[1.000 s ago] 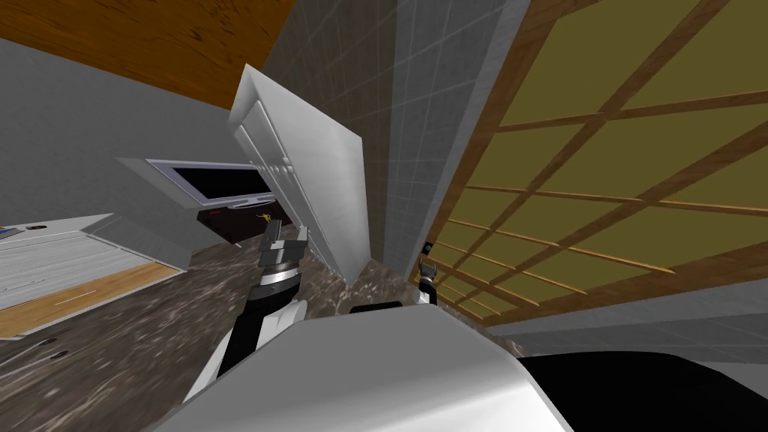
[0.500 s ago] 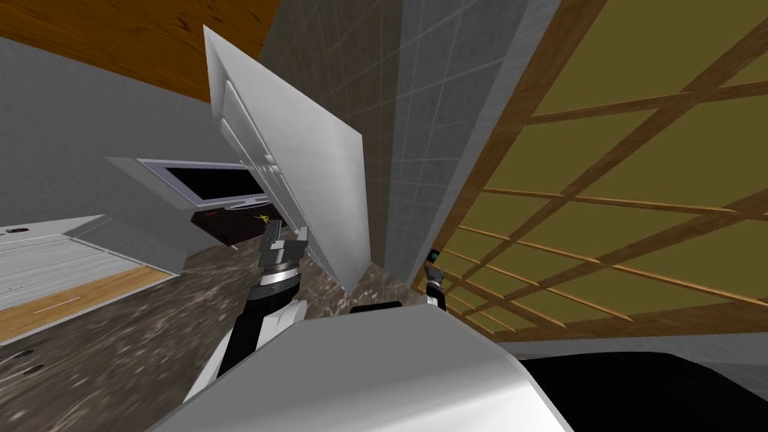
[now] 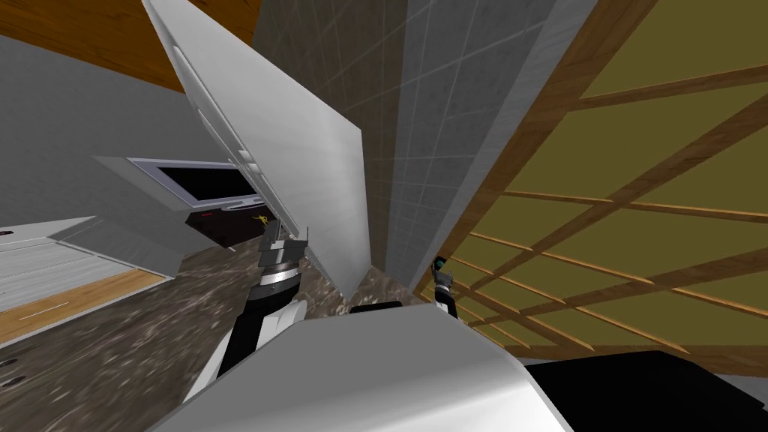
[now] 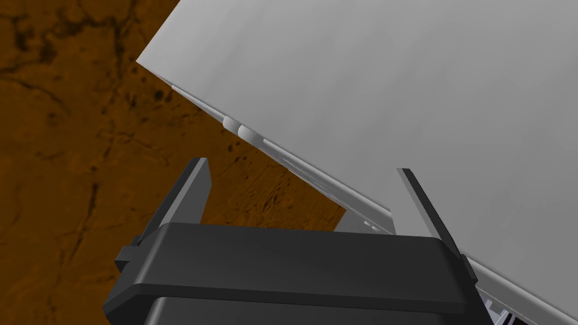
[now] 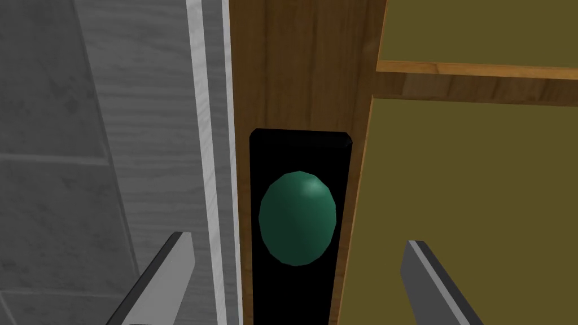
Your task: Pull the door open
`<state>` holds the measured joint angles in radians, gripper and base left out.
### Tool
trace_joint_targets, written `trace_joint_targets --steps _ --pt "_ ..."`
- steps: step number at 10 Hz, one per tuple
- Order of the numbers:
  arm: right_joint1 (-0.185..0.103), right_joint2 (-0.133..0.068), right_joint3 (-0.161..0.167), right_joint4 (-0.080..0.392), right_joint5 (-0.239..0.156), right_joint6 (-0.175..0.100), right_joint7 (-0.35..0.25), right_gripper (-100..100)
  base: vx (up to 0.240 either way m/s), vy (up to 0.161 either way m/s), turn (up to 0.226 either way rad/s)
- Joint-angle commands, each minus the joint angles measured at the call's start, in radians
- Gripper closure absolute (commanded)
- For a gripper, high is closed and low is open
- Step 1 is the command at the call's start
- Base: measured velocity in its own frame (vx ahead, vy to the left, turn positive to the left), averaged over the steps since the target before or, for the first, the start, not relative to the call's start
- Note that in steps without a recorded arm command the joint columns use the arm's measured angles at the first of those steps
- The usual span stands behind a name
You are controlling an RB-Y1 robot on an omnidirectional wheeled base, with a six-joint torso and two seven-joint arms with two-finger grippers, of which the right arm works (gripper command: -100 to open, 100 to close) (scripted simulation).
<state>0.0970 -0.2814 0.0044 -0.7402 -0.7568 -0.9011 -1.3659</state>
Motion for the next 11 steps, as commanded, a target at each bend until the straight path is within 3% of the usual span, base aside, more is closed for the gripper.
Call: trace_joint_targets --steps 1,2,4,5,6,11 --pt "-0.007 -0.007 0.005 0.028 0.003 -0.015 -0.021 -100 0.054 -0.002 0.002" --pt "0.004 -0.03 0.009 0.035 0.002 -0.018 -0.049 -100 0.074 0.0 0.016" --pt "0.016 -0.055 0.012 0.043 0.001 -0.021 -0.08 -100 0.13 -0.004 0.01" --pt "0.003 -0.045 0.013 0.056 0.003 -0.023 -0.07 -100 0.051 0.004 -0.03" --pt "0.003 -0.045 0.013 0.056 0.003 -0.023 -0.07 100 -0.024 0.014 0.026" --pt "0.003 -0.045 0.013 0.056 0.003 -0.023 -0.07 100 -0.007 0.0 0.002"
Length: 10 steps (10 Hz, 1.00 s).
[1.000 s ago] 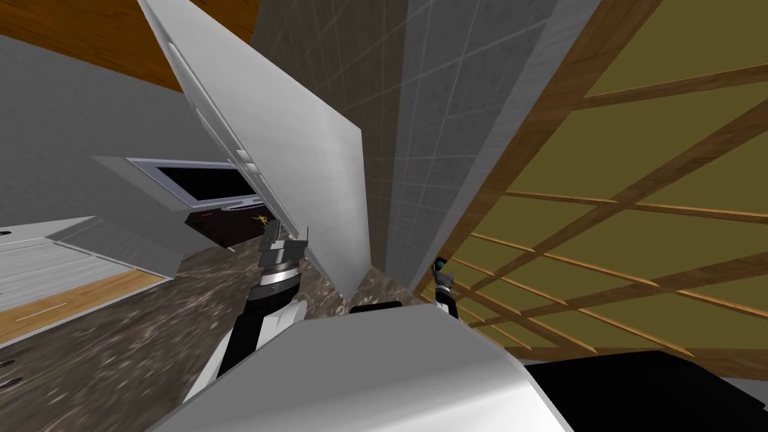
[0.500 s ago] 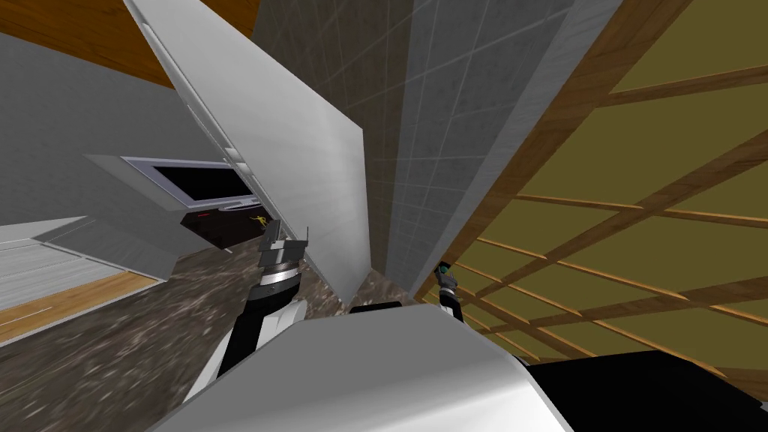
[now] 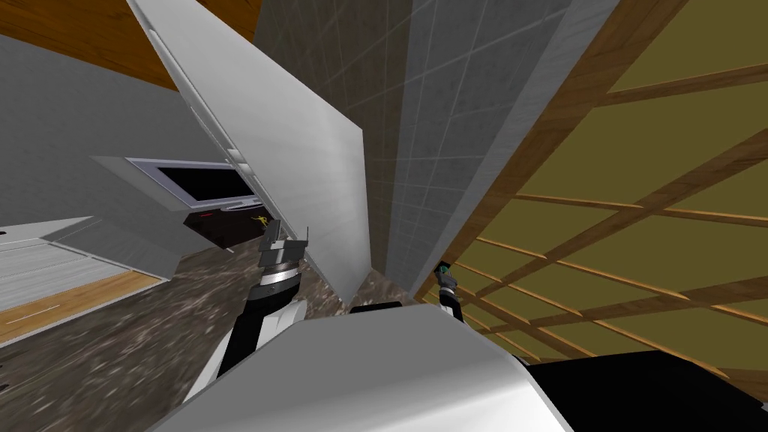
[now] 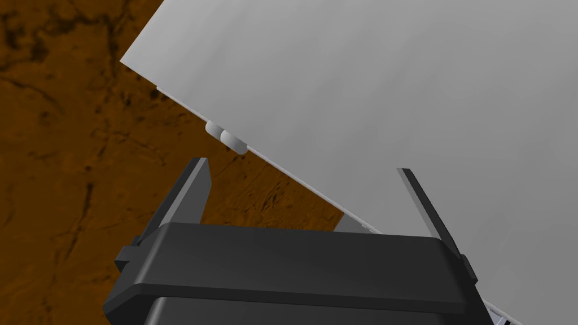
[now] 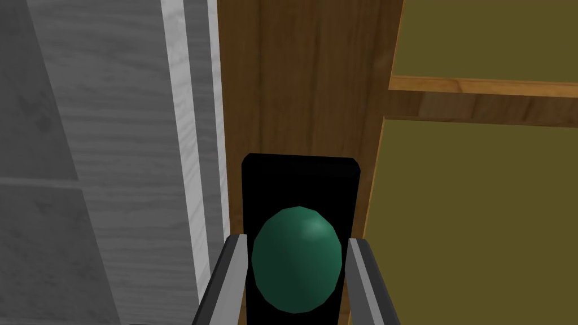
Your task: Pull the door open
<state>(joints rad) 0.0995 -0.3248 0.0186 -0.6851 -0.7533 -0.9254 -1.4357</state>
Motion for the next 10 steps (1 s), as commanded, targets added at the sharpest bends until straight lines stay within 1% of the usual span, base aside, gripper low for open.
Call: trace_joint_targets --steps 1,3,5,6,8,9,10 --pt "0.004 -0.006 0.016 -0.008 0.009 0.001 -0.011 100 -0.161 -0.008 0.064" --pt "0.008 -0.012 0.033 -0.016 0.019 0.001 -0.022 100 -0.186 0.014 0.059" --pt "0.014 -0.021 0.059 -0.029 0.034 0.002 -0.04 100 -0.212 0.025 0.06" --pt "0.018 -0.028 0.078 -0.038 0.045 0.003 -0.053 100 -0.248 0.018 0.085" --pt "0.024 -0.036 0.103 -0.05 0.059 0.004 -0.069 100 -0.234 0.023 0.063" --pt "0.025 -0.038 0.109 -0.052 0.062 0.004 -0.073 100 -0.207 0.032 0.033" --pt "0.022 -0.039 0.104 -0.046 0.06 0.001 -0.073 100 -0.093 0.017 0.013"
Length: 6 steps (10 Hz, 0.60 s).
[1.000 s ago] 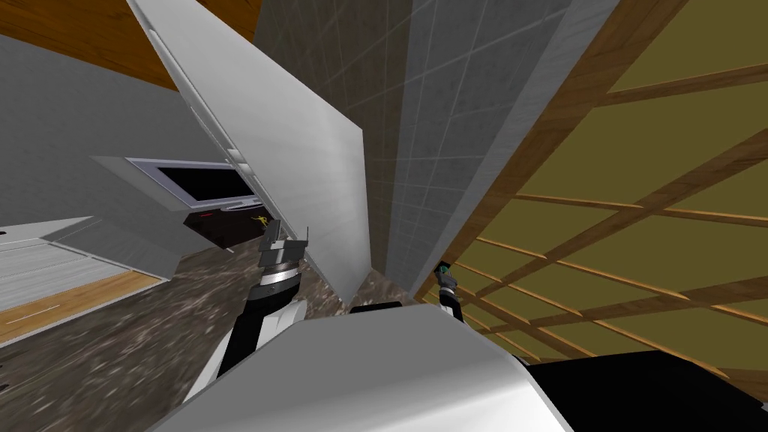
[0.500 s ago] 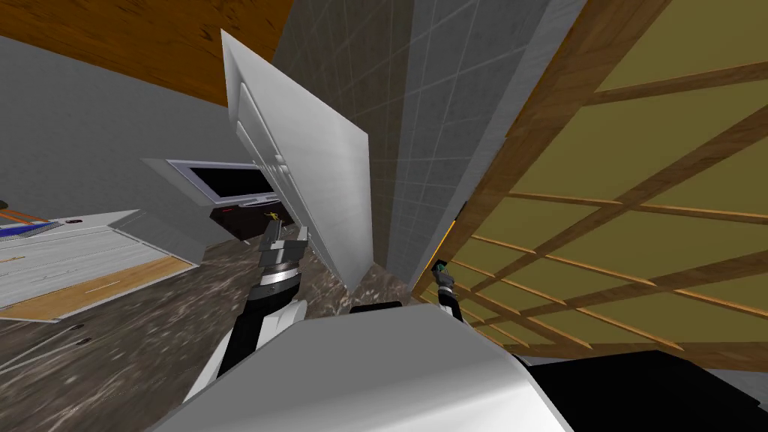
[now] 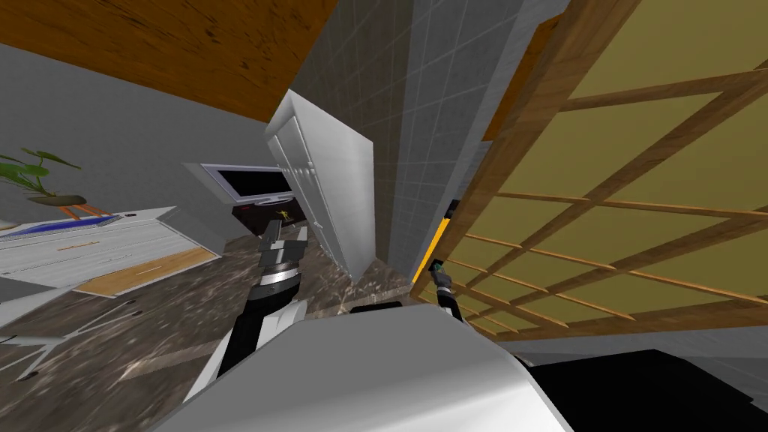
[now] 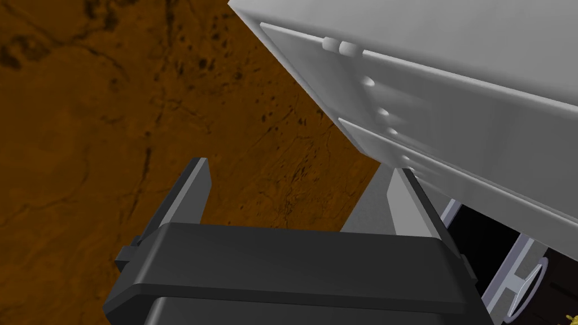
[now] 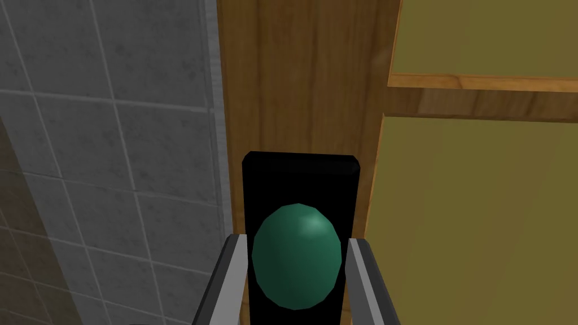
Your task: Pull the door open
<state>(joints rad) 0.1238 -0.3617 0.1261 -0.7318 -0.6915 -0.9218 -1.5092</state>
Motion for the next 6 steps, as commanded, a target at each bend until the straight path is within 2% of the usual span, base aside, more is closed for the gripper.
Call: trace_joint_targets --steps 1,6 --pt "0.007 -0.008 0.017 -0.007 0.01 -0.005 -0.011 100 -0.142 -0.019 0.049" --pt "0.033 -0.037 0.085 -0.037 0.048 -0.024 -0.057 100 -0.229 -0.005 0.062"
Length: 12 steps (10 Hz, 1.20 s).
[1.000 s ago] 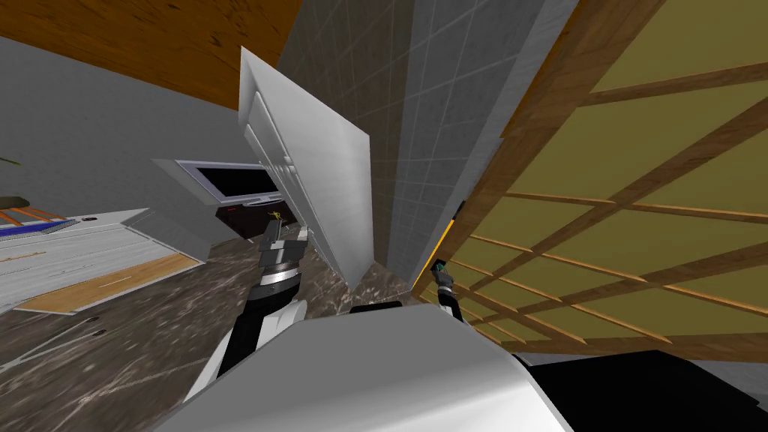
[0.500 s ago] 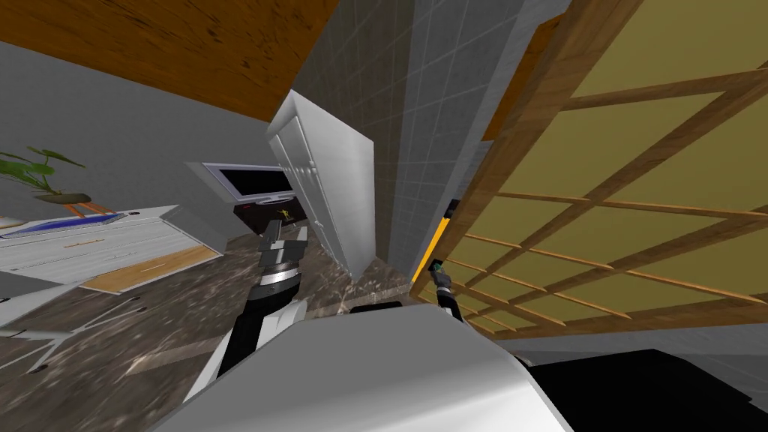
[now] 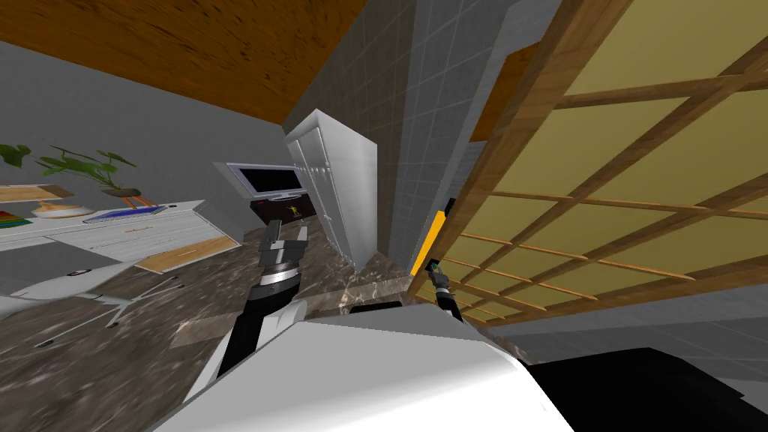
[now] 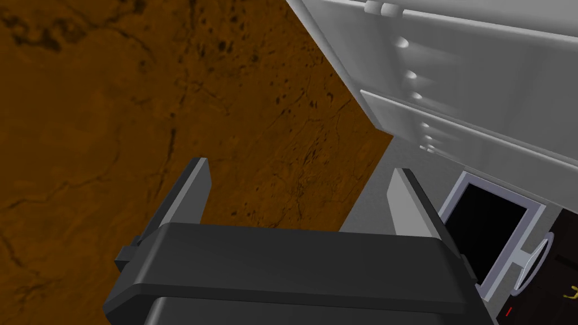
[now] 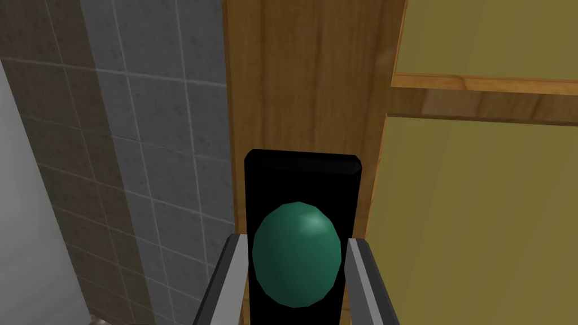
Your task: Pull the door open
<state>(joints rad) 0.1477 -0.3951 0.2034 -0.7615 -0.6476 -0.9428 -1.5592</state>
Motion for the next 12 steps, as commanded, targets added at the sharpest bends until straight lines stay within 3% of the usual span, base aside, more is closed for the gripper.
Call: trace_joint_targets --steps 1,2,6,8,9,12 --pt "0.014 -0.01 0.021 -0.013 0.012 -0.007 -0.016 100 -0.245 0.01 0.062" --pt "0.006 -0.006 0.013 -0.006 0.008 -0.006 -0.01 100 -0.114 0.016 0.017" --pt "0.041 -0.041 0.086 -0.034 0.049 -0.038 -0.057 100 -0.227 -0.02 0.061" --pt "0.053 -0.054 0.112 -0.045 0.064 -0.051 -0.074 100 -0.256 -0.031 0.058" --pt "0.042 -0.051 0.104 -0.032 0.059 -0.048 -0.071 100 -0.115 -0.009 0.025" --pt "0.068 -0.077 0.151 -0.039 0.085 -0.086 -0.104 100 -0.186 -0.043 0.075"
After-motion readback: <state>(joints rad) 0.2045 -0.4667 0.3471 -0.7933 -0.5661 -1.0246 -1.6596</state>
